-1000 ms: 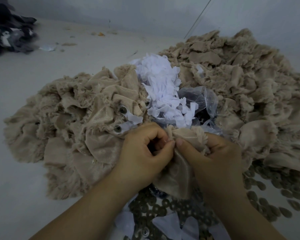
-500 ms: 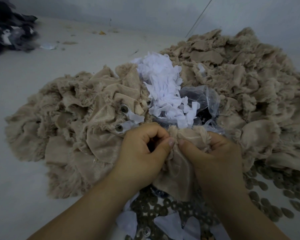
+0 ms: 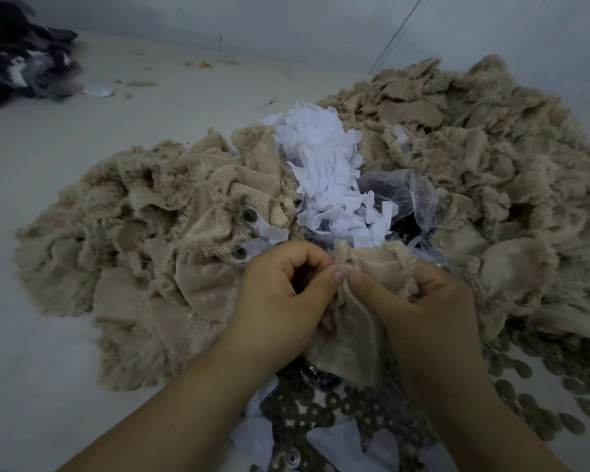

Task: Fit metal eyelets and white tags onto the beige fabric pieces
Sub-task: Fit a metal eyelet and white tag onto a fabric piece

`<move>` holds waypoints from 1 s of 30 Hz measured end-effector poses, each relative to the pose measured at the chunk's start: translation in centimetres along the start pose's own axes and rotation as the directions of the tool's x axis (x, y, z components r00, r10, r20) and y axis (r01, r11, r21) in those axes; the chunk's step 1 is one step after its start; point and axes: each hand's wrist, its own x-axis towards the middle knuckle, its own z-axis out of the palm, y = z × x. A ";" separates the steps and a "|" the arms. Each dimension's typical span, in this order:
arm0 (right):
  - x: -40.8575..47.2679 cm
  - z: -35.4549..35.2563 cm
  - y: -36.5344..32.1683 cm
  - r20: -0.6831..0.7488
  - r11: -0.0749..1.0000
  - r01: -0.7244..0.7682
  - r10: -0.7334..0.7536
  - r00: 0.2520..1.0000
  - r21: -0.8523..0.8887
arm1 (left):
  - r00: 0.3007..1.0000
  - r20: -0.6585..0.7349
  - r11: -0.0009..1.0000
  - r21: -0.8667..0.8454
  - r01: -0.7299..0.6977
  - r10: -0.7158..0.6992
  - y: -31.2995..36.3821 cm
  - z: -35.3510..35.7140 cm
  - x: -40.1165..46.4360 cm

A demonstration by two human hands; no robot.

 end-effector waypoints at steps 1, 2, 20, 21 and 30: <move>0.0 0.0 0.0 -0.001 1.000 0.004 -0.004 1.000 -0.002 | 1.000 -0.002 1.000 0.005 0.001 -0.001 0.0 0.0 0.0; 0.0 0.0 0.0 -0.006 1.000 0.011 -0.011 1.000 -0.007 | 1.000 -0.004 1.000 0.014 0.000 0.000 0.0 0.0 0.0; 0.0 0.2 0.0 -0.052 0.985 0.078 -0.087 0.995 -0.151 | 1.000 -0.004 0.998 0.055 -0.009 0.009 -0.1 0.0 0.1; 0.0 0.2 0.0 -0.049 0.986 0.084 -0.092 0.995 -0.146 | 1.000 -0.003 0.999 0.040 -0.001 0.001 0.0 0.0 0.1; 0.1 0.1 0.6 0.023 0.985 -0.145 0.144 0.989 0.090 | 0.999 -0.039 0.998 0.066 -0.001 0.003 -0.2 0.3 -0.1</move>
